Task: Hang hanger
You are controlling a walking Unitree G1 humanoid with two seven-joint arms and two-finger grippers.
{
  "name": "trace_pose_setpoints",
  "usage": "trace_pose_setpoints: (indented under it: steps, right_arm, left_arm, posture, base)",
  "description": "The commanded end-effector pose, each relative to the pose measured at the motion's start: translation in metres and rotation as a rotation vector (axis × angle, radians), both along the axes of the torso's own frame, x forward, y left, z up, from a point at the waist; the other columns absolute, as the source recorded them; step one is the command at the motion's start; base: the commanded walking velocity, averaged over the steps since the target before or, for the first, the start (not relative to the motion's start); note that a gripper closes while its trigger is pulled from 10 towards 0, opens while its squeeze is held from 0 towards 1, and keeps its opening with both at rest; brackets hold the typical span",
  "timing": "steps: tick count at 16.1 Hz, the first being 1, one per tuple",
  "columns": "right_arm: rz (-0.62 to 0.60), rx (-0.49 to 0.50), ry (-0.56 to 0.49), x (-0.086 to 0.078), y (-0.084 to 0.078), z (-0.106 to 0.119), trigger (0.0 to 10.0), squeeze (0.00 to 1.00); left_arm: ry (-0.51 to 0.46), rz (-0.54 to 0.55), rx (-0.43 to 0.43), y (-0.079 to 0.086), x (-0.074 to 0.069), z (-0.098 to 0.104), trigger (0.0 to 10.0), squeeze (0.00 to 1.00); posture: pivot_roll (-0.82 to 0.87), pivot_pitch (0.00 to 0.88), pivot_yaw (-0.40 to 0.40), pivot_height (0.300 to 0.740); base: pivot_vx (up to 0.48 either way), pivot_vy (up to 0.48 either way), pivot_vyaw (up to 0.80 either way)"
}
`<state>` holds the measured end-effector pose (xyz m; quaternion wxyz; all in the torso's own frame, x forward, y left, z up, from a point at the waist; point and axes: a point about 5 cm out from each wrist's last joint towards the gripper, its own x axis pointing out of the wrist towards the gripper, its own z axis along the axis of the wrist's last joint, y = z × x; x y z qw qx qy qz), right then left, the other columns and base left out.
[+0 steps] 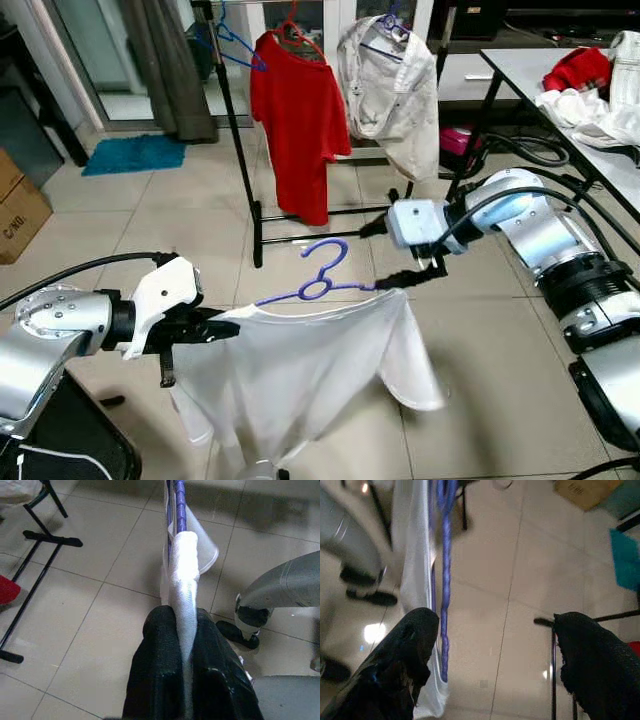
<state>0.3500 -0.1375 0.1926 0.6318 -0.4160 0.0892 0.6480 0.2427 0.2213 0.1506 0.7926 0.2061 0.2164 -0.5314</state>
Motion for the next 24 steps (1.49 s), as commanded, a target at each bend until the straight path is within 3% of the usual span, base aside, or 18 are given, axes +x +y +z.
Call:
trace_pose_setpoints:
  steps: [1, 3, 5, 8, 10, 11, 12, 13, 24]
  right_arm:
    - [-0.013, 0.065, 0.016, -0.002, -0.004, 0.006, 10.0, 0.0]
    - [-0.002, 0.125, 0.077, -0.01, -0.006, 0.005, 10.0, 0.0]
    - [0.026, 0.207, 0.165, -0.02, 0.003, 0.003, 10.0, 0.0]
    - [0.015, 0.259, 0.215, -0.025, 0.012, -0.006, 10.0, 0.0]
    - [-0.002, 0.373, 0.243, -0.025, 0.028, -0.001, 10.0, 0.0]
    - [0.003, 0.386, 0.255, -0.026, 0.031, 0.0, 5.1, 0.0]
    - [0.01, 0.386, 0.268, -0.027, 0.033, 0.0, 3.0, 0.0]
    - [0.019, 0.387, 0.285, -0.029, 0.035, 0.0, 0.0, 0.0]
    - [0.037, 0.349, 0.35, -0.039, 0.039, -0.003, 0.0, 0.0]
  left_arm:
    - [-0.058, 0.015, -0.021, 0.001, 0.004, 0.01, 0.0, 0.0]
    - [-0.079, 0.027, -0.061, 0.001, 0.004, 0.013, 0.0, 0.0]
    - [-0.11, 0.026, -0.105, -0.004, 0.006, 0.017, 0.0, 0.0]
    - [-0.117, 0.018, -0.115, -0.007, 0.007, 0.017, 0.0, 0.0]
    - [-0.106, 0.003, -0.109, -0.009, 0.006, 0.016, 0.0, 0.0]
    - [-0.106, 0.001, -0.106, -0.009, 0.007, 0.015, 0.0, 0.0]
    - [-0.107, 0.0, -0.105, -0.009, 0.007, 0.015, 0.0, 0.0]
    - [-0.108, 0.0, -0.106, -0.009, 0.008, 0.016, 0.0, 0.0]
    - [-0.12, 0.03, -0.171, -0.006, 0.013, 0.026, 0.0, 0.0]
  posture:
    - [-0.01, 0.0, 0.056, 0.74]
    - [-0.01, 0.0, 0.059, 0.74]
    - [-0.01, 0.0, 0.059, 0.74]
    - [-0.02, 0.0, 0.061, 0.74]
    - [-0.02, 0.0, 0.066, 0.74]
    - [-0.02, 0.0, 0.067, 0.74]
    - [-0.02, 0.0, 0.067, 0.74]
    - [-0.02, 0.0, 0.068, 0.74]
    - [-0.02, 0.0, 0.068, 0.74]
  base:
    - [0.0, 0.0, 0.0]
    - [0.0, 0.0, 0.0]
    - [0.0, 0.0, 0.0]
    - [0.0, 0.0, 0.0]
    - [0.0, 0.0, 0.0]
    - [0.0, 0.0, 0.0]
    - [0.0, 0.0, 0.0]
    - [0.0, 0.0, 0.0]
    - [0.0, 0.0, 0.0]
